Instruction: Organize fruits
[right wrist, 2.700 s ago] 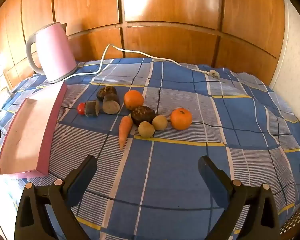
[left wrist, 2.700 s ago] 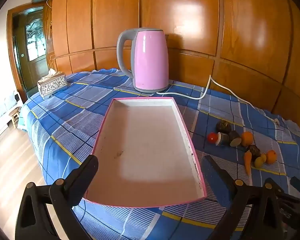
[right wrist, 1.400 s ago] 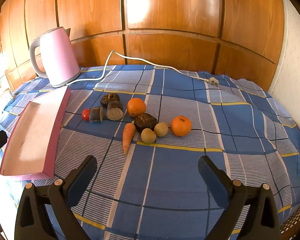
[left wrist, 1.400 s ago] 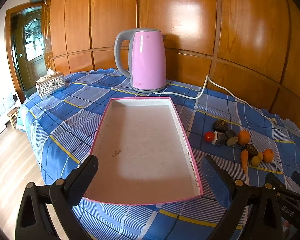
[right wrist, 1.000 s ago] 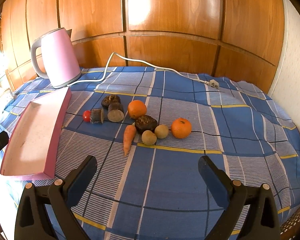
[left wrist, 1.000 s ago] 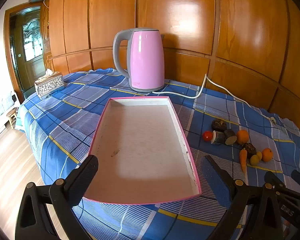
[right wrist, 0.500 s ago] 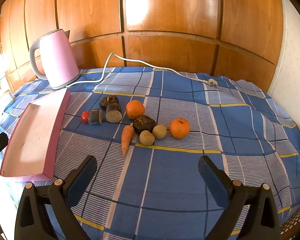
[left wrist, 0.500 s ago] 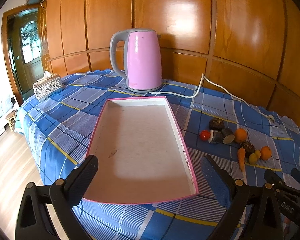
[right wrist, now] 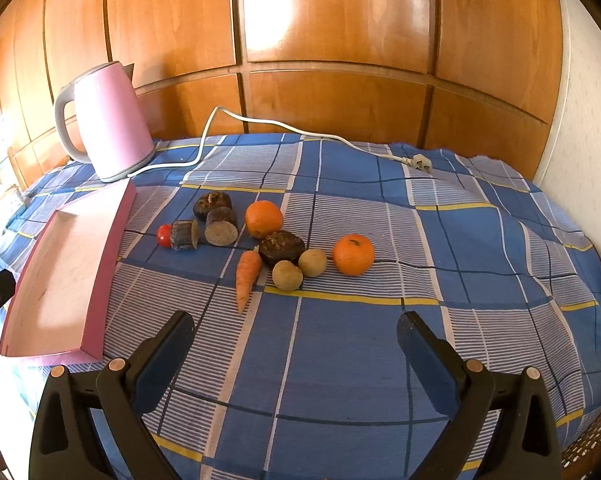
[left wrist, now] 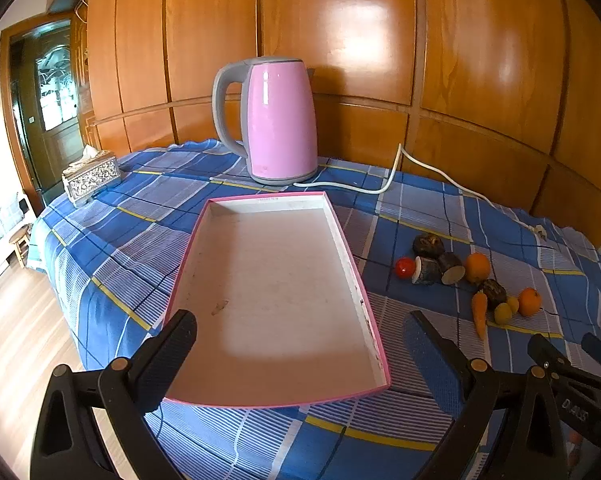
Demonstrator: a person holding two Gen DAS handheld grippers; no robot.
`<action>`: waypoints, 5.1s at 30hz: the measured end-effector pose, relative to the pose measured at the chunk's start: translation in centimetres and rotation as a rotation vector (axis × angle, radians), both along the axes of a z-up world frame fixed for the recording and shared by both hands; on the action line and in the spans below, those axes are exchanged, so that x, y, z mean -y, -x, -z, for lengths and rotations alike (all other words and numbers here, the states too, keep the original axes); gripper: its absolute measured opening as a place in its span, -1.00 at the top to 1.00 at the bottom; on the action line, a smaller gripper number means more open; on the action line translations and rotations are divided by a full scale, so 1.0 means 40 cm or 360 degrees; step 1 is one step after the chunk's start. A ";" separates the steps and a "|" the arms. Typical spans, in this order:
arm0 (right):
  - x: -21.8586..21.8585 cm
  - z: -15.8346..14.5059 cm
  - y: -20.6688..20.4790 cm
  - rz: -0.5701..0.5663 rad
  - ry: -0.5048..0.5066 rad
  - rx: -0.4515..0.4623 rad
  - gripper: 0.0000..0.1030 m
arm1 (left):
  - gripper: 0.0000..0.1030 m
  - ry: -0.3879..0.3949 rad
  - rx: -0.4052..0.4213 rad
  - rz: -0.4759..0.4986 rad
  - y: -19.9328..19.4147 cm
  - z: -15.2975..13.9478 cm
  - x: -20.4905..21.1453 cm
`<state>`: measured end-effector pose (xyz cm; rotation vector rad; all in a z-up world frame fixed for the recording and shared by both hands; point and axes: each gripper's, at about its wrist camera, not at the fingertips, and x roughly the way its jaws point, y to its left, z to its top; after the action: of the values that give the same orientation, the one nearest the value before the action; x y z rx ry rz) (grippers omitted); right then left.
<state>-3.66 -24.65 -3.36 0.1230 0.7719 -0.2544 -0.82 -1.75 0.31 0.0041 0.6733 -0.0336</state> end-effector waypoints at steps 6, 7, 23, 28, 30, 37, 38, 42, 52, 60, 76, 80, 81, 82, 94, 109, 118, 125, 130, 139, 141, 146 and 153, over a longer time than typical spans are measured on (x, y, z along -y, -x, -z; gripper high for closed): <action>0.013 0.007 0.000 0.0014 -0.0017 -0.0016 -0.99 | -0.99 -0.0002 -0.0015 0.0028 -0.002 0.004 0.010; 0.016 0.009 0.001 0.0018 -0.0020 -0.0019 -0.99 | -0.99 -0.0003 -0.0019 0.0034 -0.003 0.006 0.012; 0.111 0.030 0.008 0.0154 -0.0069 -0.0070 -0.99 | -0.99 0.0171 -0.0232 0.0410 -0.066 0.027 0.066; 0.168 0.044 0.022 0.0243 -0.0070 -0.0098 -0.99 | -0.99 0.0114 -0.0259 0.0578 -0.117 0.031 0.108; 0.188 0.050 0.032 0.0275 -0.0067 -0.0110 -0.99 | -0.99 0.0111 -0.0268 0.0638 -0.137 0.027 0.119; 0.228 0.084 0.053 0.0328 -0.0088 -0.0169 -0.99 | -0.99 -0.0015 -0.0335 0.0746 -0.222 0.041 0.168; 0.230 0.086 0.051 0.0324 -0.0090 -0.0174 -0.99 | -0.98 -0.0029 -0.0358 0.0749 -0.238 0.046 0.175; 0.225 0.092 0.043 0.0293 -0.0083 -0.0180 -0.99 | -0.65 -0.0086 -0.0408 0.0789 -0.278 0.065 0.200; 0.245 0.104 0.036 0.0321 -0.0076 -0.0207 -0.99 | 0.07 -0.0148 -0.0487 0.0952 -0.348 0.092 0.251; 0.252 0.120 0.024 0.0326 -0.0081 -0.0240 -0.99 | 0.27 -0.0205 -0.0514 0.1013 -0.372 0.131 0.330; 0.259 0.146 0.023 0.0335 -0.0116 -0.0280 -0.90 | 0.46 -0.0071 -0.0426 0.1009 -0.308 0.136 0.312; 0.265 0.144 0.036 0.0390 -0.0086 -0.0265 -0.90 | 0.46 0.0027 -0.0393 0.1022 -0.266 0.112 0.301; 0.270 0.144 0.038 0.0407 -0.0085 -0.0265 -0.90 | 0.46 0.0045 -0.0389 0.1021 -0.258 0.109 0.300; 0.274 0.145 0.041 0.0426 -0.0085 -0.0264 -0.90 | 0.46 0.0068 -0.0384 0.1021 -0.248 0.104 0.297; 0.311 0.151 0.080 0.0600 -0.0074 -0.0266 -0.90 | 0.46 0.0290 -0.0359 0.0994 -0.150 0.067 0.243; 0.331 0.164 0.111 0.0744 -0.0076 -0.0159 -0.95 | 0.46 0.0399 -0.0256 0.0264 -0.211 0.042 -0.083; 0.317 0.166 0.119 0.0821 -0.0034 -0.0111 -0.95 | 0.45 0.0303 -0.0321 -0.0089 -0.236 0.123 -0.190; 0.314 0.168 0.117 0.0829 -0.0020 -0.0121 -0.96 | -0.04 0.0273 -0.0340 -0.0163 -0.222 0.146 -0.207; 0.317 0.170 0.114 0.0832 -0.0036 -0.0129 -0.99 | -0.44 0.0288 -0.0271 -0.0165 -0.179 0.118 -0.196; 0.314 0.170 0.114 0.0826 -0.0027 -0.0120 -1.00 | -0.67 0.0275 -0.0238 0.0046 -0.108 0.100 -0.114; 0.314 0.169 0.112 0.0818 -0.0032 -0.0137 -1.00 | -0.67 0.0270 -0.0252 0.0084 -0.100 0.104 -0.097; 0.315 0.159 0.106 0.0780 -0.0080 -0.0202 -0.90 | -0.67 0.0239 -0.0274 0.0145 -0.085 0.116 -0.061; 0.252 0.128 0.056 0.0404 -0.0176 -0.0207 0.00 | -0.71 0.0231 -0.0291 0.0130 -0.084 0.129 -0.068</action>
<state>-5.90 -34.73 -8.49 0.3125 0.9004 -0.4638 2.53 0.96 -4.87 -0.1122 0.8522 -0.1626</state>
